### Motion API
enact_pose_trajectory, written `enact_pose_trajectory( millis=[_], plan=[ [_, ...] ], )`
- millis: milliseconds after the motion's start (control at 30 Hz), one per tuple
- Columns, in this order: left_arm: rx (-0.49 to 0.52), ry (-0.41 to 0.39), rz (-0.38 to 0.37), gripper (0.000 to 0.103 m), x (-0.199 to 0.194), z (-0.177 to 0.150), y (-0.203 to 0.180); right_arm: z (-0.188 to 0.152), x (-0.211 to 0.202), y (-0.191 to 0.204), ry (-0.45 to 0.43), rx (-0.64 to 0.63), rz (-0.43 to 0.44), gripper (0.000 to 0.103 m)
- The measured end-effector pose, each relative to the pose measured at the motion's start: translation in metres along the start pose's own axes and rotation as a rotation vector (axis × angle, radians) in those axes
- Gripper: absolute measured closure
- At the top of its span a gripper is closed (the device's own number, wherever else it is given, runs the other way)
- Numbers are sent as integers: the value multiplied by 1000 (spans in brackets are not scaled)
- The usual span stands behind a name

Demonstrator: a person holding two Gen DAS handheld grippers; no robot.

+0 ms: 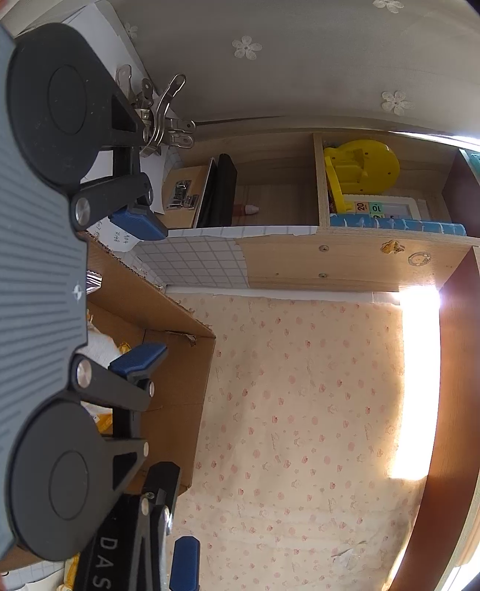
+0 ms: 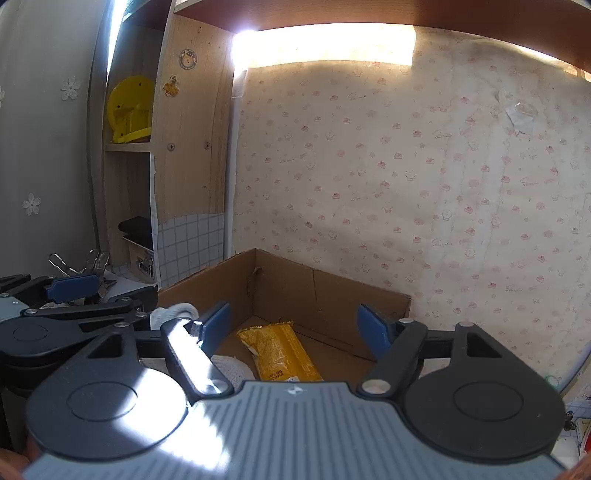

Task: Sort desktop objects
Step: 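Open both grippers to drop the gloves into the box, then move both open tools back toward the yellow snack bags on the desk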

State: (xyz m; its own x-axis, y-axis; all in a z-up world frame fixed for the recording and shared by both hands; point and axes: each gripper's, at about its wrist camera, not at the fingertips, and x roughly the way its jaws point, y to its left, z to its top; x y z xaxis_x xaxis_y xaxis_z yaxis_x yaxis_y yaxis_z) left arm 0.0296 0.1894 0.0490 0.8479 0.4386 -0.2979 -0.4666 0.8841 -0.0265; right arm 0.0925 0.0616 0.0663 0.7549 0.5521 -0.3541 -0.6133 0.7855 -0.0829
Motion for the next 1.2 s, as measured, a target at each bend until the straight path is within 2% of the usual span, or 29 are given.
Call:
enact_pose_trajectory(
  millis=[133,400,700,967,1200],
  plan=[
    [6,-29,3,30,-8,5,-3,2,-9,-7,-20,15,-10,27],
    [8,-57,-5,27,-20,12,-9,3,-31,-24,-57,36,-42,26],
    [28,-58,-53,25,-30,9,-31,-9,-56,-51,-55,64,-97,25],
    [37,-55,-116,25,-40,7,-54,-19,-79,-80,-61,94,-158,25],
    [67,-56,-207,25,-50,2,-88,-43,-102,-129,-45,134,-279,25]
  ],
)
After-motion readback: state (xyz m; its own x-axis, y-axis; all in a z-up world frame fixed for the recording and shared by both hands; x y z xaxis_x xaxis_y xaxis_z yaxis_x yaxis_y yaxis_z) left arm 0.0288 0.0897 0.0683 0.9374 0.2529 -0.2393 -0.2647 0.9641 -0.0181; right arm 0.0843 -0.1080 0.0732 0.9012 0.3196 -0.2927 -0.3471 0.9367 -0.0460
